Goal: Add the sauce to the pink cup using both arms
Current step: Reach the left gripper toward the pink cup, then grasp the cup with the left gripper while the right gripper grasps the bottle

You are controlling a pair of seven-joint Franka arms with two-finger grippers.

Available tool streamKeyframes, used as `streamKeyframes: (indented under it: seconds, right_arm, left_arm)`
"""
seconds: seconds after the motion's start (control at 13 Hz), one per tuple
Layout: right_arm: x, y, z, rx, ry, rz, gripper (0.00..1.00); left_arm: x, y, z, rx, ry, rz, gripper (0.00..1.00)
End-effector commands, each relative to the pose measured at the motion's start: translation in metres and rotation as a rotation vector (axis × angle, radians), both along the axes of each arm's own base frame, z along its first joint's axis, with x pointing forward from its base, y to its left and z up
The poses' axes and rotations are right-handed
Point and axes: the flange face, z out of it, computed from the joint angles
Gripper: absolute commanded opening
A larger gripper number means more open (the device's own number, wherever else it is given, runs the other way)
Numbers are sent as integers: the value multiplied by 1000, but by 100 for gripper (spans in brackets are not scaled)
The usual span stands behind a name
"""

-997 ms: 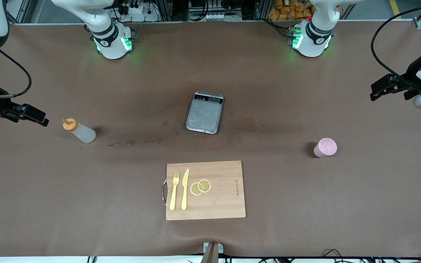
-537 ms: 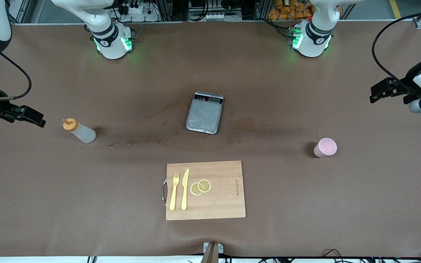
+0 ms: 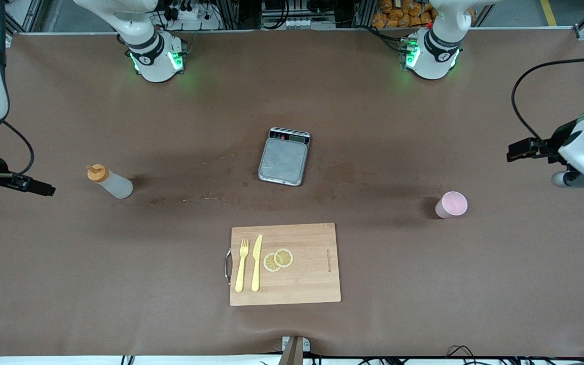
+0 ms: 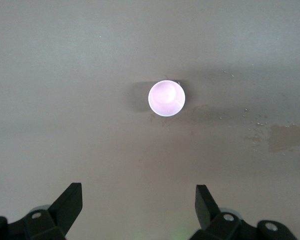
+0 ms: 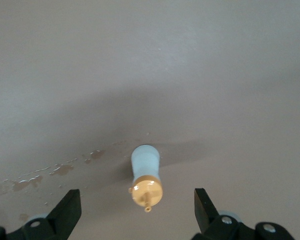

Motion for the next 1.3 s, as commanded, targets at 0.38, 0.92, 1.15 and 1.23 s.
streamKeyframes:
  seconds: [0.38,0.92,1.15,1.23]
  right_arm:
    - [-8,-102,-85,241,139,-280,100]
    - [-14,-119,-151,217,344,-660,100]
    - [-22,-169,-205,329,432,-779,99]
    - [-31,-187,-227,514,483,-881,98]
  left_arm:
    - [0,0,-146,-11,-87,55,100]
    - [21,9,-236,-35,-120,76,100]
    - [18,10,-245,-36,-103,81,100]
    - [17,9,-253,-37,-90,83,97]
